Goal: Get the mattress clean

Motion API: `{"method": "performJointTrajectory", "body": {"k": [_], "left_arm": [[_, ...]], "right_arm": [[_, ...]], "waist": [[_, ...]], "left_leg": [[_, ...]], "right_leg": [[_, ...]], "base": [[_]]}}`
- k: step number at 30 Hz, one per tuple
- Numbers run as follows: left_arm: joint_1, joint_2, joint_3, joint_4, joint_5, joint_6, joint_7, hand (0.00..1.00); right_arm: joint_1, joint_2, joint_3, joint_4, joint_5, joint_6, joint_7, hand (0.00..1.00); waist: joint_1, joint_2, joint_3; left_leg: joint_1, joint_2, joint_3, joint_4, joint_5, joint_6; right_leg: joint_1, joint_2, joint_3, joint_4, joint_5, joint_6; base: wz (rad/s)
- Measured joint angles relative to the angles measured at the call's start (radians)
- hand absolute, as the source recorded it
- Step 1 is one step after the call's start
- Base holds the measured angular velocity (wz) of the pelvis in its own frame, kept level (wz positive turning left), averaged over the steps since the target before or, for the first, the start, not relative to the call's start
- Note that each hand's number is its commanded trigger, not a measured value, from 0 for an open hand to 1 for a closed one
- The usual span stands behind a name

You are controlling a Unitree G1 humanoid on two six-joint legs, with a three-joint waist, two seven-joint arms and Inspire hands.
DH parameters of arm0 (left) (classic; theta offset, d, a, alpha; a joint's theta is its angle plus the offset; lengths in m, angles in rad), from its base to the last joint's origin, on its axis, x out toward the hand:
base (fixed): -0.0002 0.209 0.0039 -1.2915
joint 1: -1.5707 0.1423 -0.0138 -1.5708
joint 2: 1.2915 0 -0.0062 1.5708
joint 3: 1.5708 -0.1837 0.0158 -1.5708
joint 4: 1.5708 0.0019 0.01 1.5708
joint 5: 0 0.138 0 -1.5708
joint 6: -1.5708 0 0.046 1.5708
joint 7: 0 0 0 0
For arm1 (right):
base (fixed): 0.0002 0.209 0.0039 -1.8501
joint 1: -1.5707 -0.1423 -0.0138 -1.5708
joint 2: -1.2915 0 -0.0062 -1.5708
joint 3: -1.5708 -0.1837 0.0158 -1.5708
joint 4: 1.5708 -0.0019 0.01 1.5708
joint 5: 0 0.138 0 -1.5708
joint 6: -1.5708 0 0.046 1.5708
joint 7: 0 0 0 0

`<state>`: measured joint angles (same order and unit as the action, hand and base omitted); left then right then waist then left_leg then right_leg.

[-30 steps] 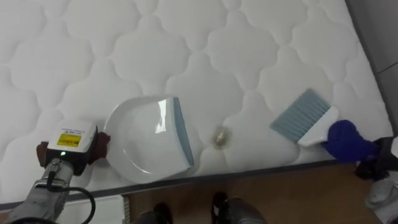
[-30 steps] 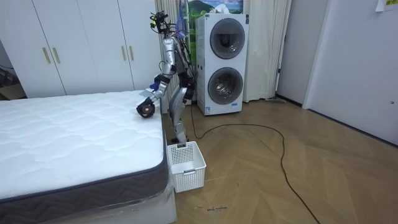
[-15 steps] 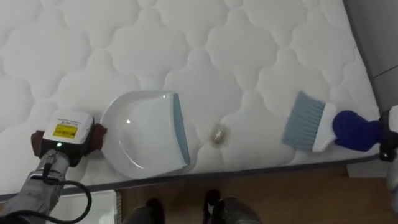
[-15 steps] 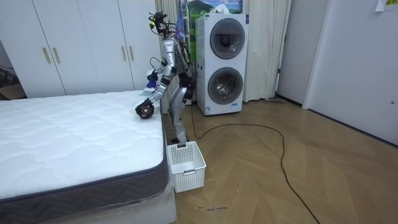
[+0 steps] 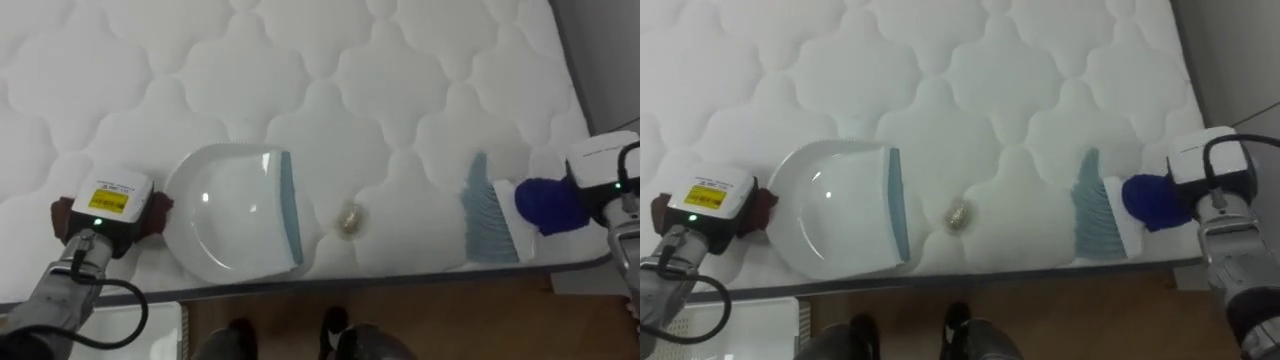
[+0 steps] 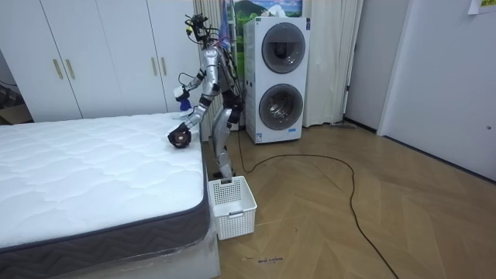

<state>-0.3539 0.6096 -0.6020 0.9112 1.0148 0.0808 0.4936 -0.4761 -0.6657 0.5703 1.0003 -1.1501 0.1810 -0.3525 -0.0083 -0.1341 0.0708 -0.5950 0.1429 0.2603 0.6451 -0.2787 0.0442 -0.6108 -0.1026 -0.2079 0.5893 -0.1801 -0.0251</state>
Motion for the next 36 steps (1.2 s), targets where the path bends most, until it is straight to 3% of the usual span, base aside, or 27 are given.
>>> {"method": "performJointTrajectory", "body": {"k": [6,12,17,25,36], "left_arm": [[-0.006,0.001,0.01,0.005,-0.001,-0.013,-0.015,1.0],[-0.012,0.004,0.006,0.007,-0.001,-0.039,-0.025,1.0],[-0.013,-0.008,-0.013,0.026,-0.002,-0.043,-0.026,1.0],[-0.02,-0.018,-0.021,0.03,-0.004,-0.037,-0.045,1.0],[-0.025,-0.061,-0.038,0.016,-0.003,0.04,-0.085,1.0]], "right_arm": [[-0.004,-0.003,0.041,-0.042,0.003,0.004,0.05,1.0],[-0.004,-0.005,0.067,-0.043,-0.002,-0.014,0.068,1.0],[0.008,-0.001,0.09,-0.032,-0.001,-0.017,0.066,1.0],[0.025,0.033,0.092,-0.062,0.0,0.018,0.095,1.0],[0.028,0.049,0.087,-0.169,0.001,0.039,0.166,1.0]], "waist": [[0.022,-0.005,0.0033],[0.037,-0.004,0.0038],[0.038,0.002,0.009],[0.036,0.004,0.0092],[0.028,0.006,0.0052]], "left_leg": [[0.014,0.018,0.002,-0.005,-0.003,-0.011],[0.035,0.018,-0.006,-0.03,0.003,-0.019],[0.059,0.016,-0.024,-0.046,0.003,-0.021],[0.064,0.007,-0.029,-0.06,0.006,-0.025],[0.08,0.007,-0.036,-0.066,0.013,-0.033]], "right_leg": [[0.023,0.019,-0.007,-0.035,0.011,-0.008],[0.058,0.029,-0.016,-0.072,0.023,-0.01],[0.097,0.03,-0.041,-0.093,0.023,-0.01],[0.106,0.035,-0.042,-0.109,0.024,-0.008],[0.125,0.044,-0.039,-0.121,0.032,-0.01]], "base": [[-0.07],[0.01],[0.12],[0.01],[0.0]]}}
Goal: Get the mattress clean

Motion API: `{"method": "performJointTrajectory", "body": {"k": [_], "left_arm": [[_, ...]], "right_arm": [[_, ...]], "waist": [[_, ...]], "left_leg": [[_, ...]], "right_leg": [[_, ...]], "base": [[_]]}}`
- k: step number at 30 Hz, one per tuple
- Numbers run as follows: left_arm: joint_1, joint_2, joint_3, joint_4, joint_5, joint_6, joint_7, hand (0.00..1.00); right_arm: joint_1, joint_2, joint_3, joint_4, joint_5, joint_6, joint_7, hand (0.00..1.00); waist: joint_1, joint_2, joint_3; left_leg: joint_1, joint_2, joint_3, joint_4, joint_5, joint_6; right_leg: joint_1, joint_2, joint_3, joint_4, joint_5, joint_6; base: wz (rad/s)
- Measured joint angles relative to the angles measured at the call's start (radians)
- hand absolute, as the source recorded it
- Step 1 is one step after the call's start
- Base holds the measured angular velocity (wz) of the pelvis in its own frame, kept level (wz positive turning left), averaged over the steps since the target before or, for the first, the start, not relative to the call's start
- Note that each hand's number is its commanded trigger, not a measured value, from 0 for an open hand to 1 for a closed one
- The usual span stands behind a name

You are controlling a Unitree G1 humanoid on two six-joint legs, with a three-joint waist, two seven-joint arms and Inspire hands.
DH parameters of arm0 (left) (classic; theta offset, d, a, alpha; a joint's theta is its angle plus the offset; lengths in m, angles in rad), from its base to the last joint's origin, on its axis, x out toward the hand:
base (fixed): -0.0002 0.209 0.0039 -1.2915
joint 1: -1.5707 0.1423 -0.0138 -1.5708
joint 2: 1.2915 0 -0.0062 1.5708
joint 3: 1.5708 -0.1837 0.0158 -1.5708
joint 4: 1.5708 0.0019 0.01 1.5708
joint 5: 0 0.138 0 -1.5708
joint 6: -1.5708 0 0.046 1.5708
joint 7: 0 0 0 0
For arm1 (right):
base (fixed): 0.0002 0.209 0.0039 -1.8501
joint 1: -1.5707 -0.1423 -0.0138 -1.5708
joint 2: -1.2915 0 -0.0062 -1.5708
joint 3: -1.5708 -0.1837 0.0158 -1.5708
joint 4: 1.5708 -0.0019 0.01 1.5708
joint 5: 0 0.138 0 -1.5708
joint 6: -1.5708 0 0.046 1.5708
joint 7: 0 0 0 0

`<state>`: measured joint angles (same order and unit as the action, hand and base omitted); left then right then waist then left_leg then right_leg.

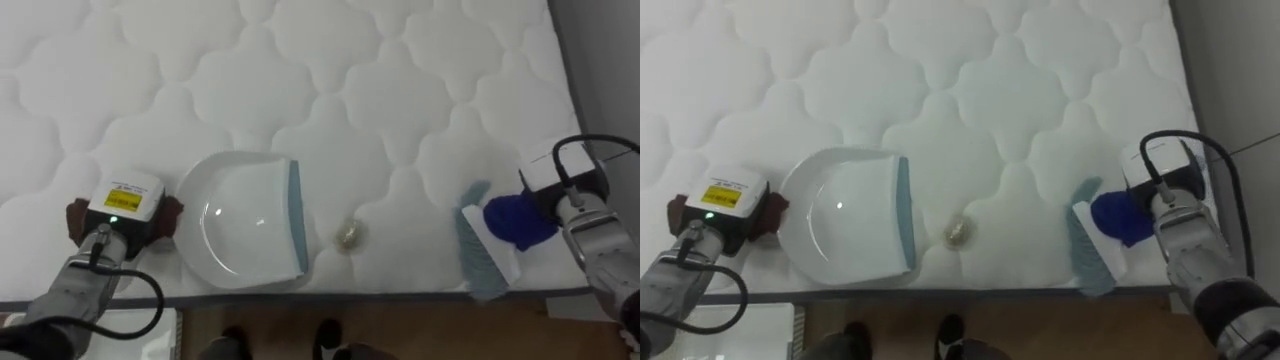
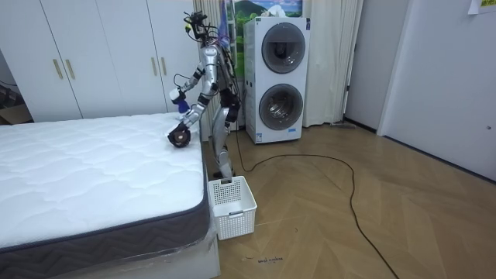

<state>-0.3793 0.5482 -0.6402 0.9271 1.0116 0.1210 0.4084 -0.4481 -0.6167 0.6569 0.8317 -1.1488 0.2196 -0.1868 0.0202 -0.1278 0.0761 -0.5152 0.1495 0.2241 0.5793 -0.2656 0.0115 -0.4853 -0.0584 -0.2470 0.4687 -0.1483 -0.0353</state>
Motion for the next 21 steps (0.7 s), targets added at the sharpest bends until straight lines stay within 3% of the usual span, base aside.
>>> {"method": "performJointTrajectory", "body": {"k": [3,5,6,8,11,21], "left_arm": [[0.013,-0.007,0.007,-0.004,-0.004,0.013,-0.001,1.0],[0.016,-0.011,0.007,-0.004,-0.018,0.014,-0.007,1.0],[0.017,-0.018,0.006,-0.004,-0.018,0.014,-0.01,1.0],[0.027,-0.039,0.005,-0.004,-0.018,0.012,-0.022,1.0],[0.031,-0.058,0.006,-0.005,-0.018,0.011,-0.038,1.0],[0.035,-0.062,-0.001,-0.004,-0.019,0.018,-0.04,1.0]], "right_arm": [[0.004,0.026,-0.014,-0.057,0.021,-0.001,0.0,1.0],[0.004,0.064,-0.025,-0.092,0.076,-0.014,-0.002,1.0],[0.004,0.102,-0.028,-0.103,0.099,-0.015,-0.015,1.0],[0.003,0.149,-0.035,-0.111,0.153,-0.052,-0.024,1.0],[0.003,0.175,-0.04,-0.112,0.238,-0.092,-0.031,1.0],[0.004,0.196,-0.041,-0.141,0.404,-0.136,-0.017,1.0]], "waist": [[-0.001,0.001,-0.0019],[-0.002,0.003,-0.0037],[-0.001,0.008,-0.006],[0.004,0.021,-0.0146],[0.004,0.028,-0.0185],[-0.015,0.031,-0.0197]], "left_leg": [[0.007,0.003,0.01,-0.003,0.003,-0.001],[0.009,0.004,0.012,-0.004,0.006,-0.002],[0.01,0.003,0.012,-0.007,0.009,-0.002],[0.012,-0.002,0.012,-0.011,0.012,-0.001],[0.017,-0.017,0.011,-0.03,0.025,0.002],[0.017,-0.028,0.006,-0.043,0.035,0.006]], "right_leg": [[0.001,0.0,0.002,0.001,0.003,-0.003],[0.001,0.001,0.002,0.002,0.004,-0.006],[0.0,0.0,0.003,0.002,0.005,-0.006],[-0.005,-0.006,0.004,0.014,0.004,-0.005],[-0.005,-0.019,0.001,0.016,0.0,-0.003],[-0.005,-0.03,-0.001,0.016,-0.003,-0.001]], "base": [[-0.07],[0.0],[0.0],[0.05],[0.1],[0.03]]}}
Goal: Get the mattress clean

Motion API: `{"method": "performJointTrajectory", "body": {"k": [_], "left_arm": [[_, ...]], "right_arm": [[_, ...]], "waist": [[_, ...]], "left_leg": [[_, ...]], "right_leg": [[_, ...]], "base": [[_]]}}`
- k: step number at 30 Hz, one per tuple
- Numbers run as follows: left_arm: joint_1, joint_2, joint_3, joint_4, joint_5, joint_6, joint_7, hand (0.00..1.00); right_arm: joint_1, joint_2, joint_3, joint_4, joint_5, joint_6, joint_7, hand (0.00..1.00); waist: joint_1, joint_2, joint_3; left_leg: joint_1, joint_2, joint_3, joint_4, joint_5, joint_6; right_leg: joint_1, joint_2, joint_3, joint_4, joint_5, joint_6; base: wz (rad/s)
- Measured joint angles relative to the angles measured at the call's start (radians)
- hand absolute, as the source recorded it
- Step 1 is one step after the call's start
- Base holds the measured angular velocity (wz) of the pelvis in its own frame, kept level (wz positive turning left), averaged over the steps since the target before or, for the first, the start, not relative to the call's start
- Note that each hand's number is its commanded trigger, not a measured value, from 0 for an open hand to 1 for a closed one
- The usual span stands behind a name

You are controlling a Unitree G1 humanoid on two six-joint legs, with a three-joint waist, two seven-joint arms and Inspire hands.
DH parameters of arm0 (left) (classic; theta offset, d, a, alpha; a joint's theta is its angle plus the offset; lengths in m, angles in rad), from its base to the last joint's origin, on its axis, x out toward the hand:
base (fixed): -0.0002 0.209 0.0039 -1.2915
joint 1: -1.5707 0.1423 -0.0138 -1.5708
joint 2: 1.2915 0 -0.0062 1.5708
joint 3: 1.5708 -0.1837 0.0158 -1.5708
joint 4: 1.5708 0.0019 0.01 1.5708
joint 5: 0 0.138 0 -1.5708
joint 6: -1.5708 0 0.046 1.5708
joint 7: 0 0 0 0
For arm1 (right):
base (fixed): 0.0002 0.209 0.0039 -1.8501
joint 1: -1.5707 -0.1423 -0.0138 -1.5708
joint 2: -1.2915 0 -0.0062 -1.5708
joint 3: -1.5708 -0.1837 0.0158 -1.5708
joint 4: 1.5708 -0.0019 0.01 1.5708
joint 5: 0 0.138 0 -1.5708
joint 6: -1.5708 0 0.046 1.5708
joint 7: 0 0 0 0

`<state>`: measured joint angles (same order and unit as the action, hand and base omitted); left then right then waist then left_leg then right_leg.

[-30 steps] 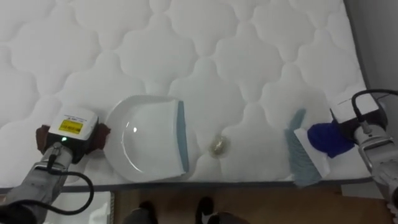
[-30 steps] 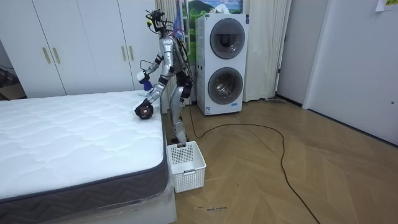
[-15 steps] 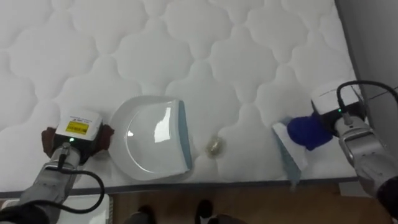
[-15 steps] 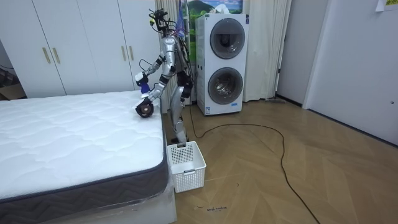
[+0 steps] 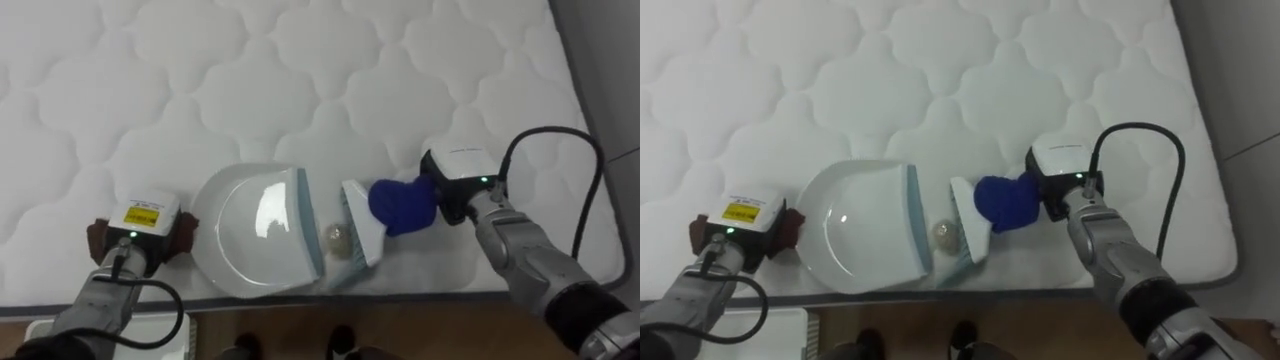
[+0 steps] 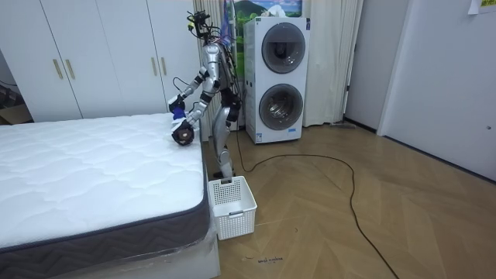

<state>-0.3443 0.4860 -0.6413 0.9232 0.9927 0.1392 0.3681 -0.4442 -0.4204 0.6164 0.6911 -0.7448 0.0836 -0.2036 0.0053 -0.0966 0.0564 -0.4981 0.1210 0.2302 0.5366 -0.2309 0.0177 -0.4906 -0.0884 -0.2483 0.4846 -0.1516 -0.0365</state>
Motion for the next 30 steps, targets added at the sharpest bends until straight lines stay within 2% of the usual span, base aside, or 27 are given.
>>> {"method": "performJointTrajectory", "body": {"k": [5,19,24,30], "left_arm": [[0.005,-0.007,-0.009,0.0,0.0,0.008,0.01,1.0],[0.021,-0.011,-0.012,0.0,0.0,0.014,0.029,1.0],[0.022,-0.011,-0.023,0.002,0.0,0.022,0.03,1.0],[0.02,-0.011,-0.03,0.001,-0.01,0.023,0.033,1.0]], "right_arm": [[0.0,0.005,0.0,-0.007,0.001,-0.011,0.016,1.0],[0.0,0.012,-0.004,-0.007,0.064,-0.019,0.06,1.0],[0.0,0.016,-0.005,-0.007,0.125,-0.019,0.091,1.0],[0.0,0.017,-0.005,-0.006,0.306,-0.02,0.098,1.0]], "waist": [[0.0,0.009,-0.0028],[-0.001,0.012,-0.0022],[-0.004,0.012,-0.0022],[-0.004,0.012,-0.0022]], "left_leg": [[0.004,-0.004,0.0,-0.005,0.0,0.0],[0.014,-0.012,0.005,-0.026,0.002,0.002],[0.021,-0.016,0.011,-0.036,0.005,0.003],[0.022,-0.019,0.012,-0.041,0.006,0.004]], "right_leg": [[0.0,-0.003,0.002,0.001,-0.001,0.001],[0.0,-0.014,-0.001,0.0,-0.003,0.005],[0.003,-0.016,0.0,-0.002,-0.004,0.007],[0.003,-0.016,0.004,-0.009,-0.005,0.008]], "base": [[0.0],[0.0],[0.0],[0.0]]}}
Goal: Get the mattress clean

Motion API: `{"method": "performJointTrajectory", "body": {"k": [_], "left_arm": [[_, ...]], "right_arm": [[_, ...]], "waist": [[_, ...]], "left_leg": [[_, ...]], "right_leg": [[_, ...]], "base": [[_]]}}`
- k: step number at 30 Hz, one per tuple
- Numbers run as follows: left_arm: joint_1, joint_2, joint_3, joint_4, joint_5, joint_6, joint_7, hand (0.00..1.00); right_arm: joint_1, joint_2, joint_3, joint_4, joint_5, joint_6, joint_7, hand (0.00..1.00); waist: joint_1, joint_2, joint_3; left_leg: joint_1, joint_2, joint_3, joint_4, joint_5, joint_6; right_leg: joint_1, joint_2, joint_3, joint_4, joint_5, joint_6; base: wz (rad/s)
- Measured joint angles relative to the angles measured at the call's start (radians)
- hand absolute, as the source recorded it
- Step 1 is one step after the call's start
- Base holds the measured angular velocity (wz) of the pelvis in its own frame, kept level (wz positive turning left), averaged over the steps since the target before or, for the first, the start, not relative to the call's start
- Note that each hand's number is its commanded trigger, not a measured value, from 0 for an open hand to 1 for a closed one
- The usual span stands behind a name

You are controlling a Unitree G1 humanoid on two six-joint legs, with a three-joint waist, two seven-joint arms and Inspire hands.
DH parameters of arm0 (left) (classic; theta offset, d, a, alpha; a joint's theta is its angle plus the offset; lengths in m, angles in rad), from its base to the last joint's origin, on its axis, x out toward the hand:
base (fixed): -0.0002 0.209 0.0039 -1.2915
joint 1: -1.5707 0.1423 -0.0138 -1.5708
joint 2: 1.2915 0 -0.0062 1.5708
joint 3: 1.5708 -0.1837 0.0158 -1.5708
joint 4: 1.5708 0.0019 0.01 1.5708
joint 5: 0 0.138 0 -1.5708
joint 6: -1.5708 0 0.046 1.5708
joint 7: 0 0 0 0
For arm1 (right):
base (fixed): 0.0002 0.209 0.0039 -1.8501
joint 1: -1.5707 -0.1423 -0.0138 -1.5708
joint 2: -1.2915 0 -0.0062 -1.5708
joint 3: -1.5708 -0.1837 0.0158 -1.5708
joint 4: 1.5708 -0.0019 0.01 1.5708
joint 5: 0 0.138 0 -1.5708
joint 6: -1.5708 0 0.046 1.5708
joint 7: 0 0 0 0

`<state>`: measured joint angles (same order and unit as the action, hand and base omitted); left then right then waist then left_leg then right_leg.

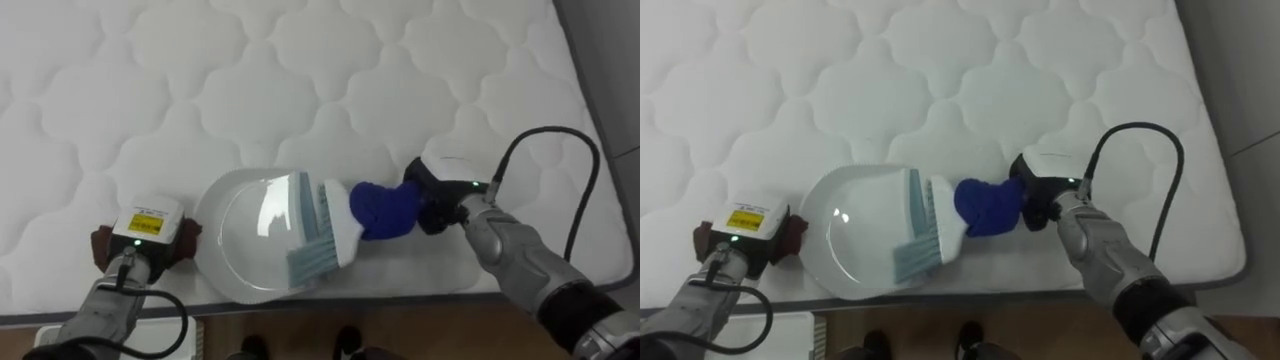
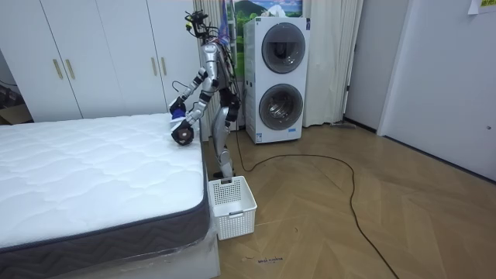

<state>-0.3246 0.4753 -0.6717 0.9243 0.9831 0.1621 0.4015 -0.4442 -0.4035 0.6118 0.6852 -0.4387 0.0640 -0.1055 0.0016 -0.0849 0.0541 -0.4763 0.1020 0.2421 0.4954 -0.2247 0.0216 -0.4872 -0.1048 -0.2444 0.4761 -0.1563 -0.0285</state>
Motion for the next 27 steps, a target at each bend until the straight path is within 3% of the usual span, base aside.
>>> {"method": "performJointTrajectory", "body": {"k": [4,10,20,27], "left_arm": [[0.001,0.002,0.001,0.002,0.0,-0.01,0.0,1.0],[0.004,0.007,0.008,0.008,0.0,-0.013,0.003,1.0],[0.005,0.01,0.016,0.044,0.0,-0.043,0.035,1.0],[0.005,0.009,0.031,0.068,0.0,-0.06,0.071,1.0]], "right_arm": [[0.01,0.017,-0.01,0.009,0.09,-0.011,0.0,1.0],[0.025,0.054,-0.052,0.009,0.099,-0.027,-0.001,1.0],[0.031,0.059,-0.115,0.009,0.12,-0.09,-0.016,1.0],[0.042,0.058,-0.127,0.009,0.124,-0.095,-0.017,1.0]], "waist": [[-0.005,0.002,0.0011],[-0.02,0.004,0.002],[-0.031,0.005,0.0028],[-0.035,0.005,0.0031]], "left_leg": [[0.001,0.007,0.002,-0.005,0.0,0.0],[0.001,0.006,-0.001,-0.009,0.001,0.0],[0.003,0.003,0.001,-0.008,0.001,0.001],[0.003,0.003,0.001,-0.009,0.001,0.001]], "right_leg": [[0.002,0.0,-0.001,-0.006,0.001,0.001],[0.002,-0.001,-0.003,-0.007,0.001,0.001],[-0.004,-0.013,-0.001,0.005,0.001,0.002],[-0.005,-0.012,-0.002,0.002,0.001,0.002]], "base": [[0.0],[0.0],[0.0],[0.0]]}}
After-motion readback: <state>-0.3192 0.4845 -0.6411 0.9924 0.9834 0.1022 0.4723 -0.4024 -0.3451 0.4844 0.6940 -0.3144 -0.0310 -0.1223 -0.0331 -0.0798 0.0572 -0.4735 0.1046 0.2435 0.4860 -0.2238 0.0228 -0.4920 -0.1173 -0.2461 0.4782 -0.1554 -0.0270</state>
